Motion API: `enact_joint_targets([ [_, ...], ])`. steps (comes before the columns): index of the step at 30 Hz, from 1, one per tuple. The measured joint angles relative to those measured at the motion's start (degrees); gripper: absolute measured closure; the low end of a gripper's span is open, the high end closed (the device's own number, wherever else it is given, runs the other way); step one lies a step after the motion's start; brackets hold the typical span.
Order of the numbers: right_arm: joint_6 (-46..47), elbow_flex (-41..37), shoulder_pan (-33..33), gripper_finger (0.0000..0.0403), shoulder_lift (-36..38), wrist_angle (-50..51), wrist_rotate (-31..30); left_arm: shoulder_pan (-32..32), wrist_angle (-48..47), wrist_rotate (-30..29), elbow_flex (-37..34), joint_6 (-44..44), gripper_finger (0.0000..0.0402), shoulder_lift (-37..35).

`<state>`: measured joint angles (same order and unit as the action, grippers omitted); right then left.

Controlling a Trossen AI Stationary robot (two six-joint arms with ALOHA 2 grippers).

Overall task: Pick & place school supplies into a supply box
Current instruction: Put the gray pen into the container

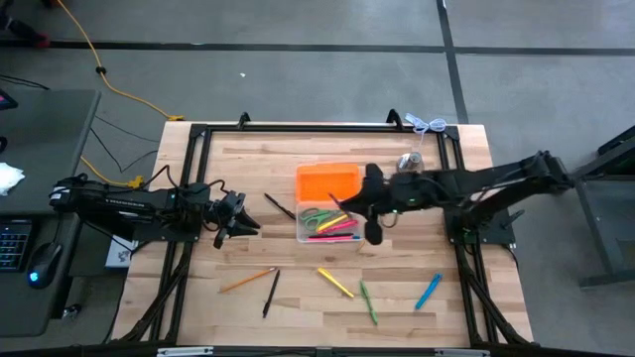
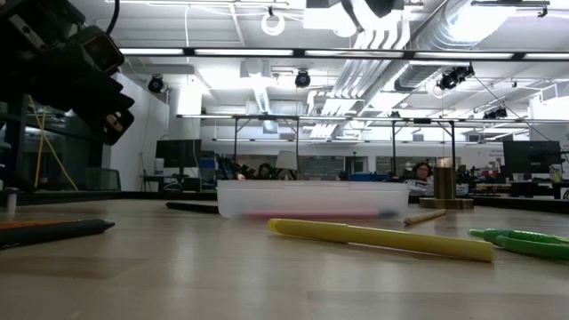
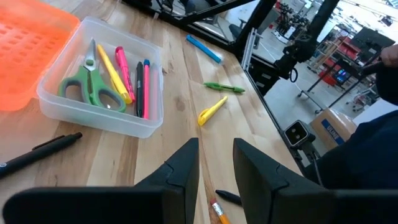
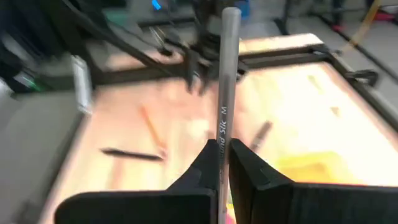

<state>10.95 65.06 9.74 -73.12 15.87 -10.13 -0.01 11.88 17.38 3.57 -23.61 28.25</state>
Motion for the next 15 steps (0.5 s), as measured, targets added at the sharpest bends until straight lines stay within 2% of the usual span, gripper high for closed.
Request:
enact_joint_targets([
  [6, -7.0, 10.6, 0.0, 0.0403, -8.5, 9.8, -7.5, 0.0, 0.0, 0.0, 0.0, -0.7, 0.0273, 0.0],
  [15, -13.0, 19.1, 0.0, 0.0403, -18.4, 18.5, -15.0, 0.0, 0.0, 0.0, 0.0, -0.7, 0.0273, 0.0],
])
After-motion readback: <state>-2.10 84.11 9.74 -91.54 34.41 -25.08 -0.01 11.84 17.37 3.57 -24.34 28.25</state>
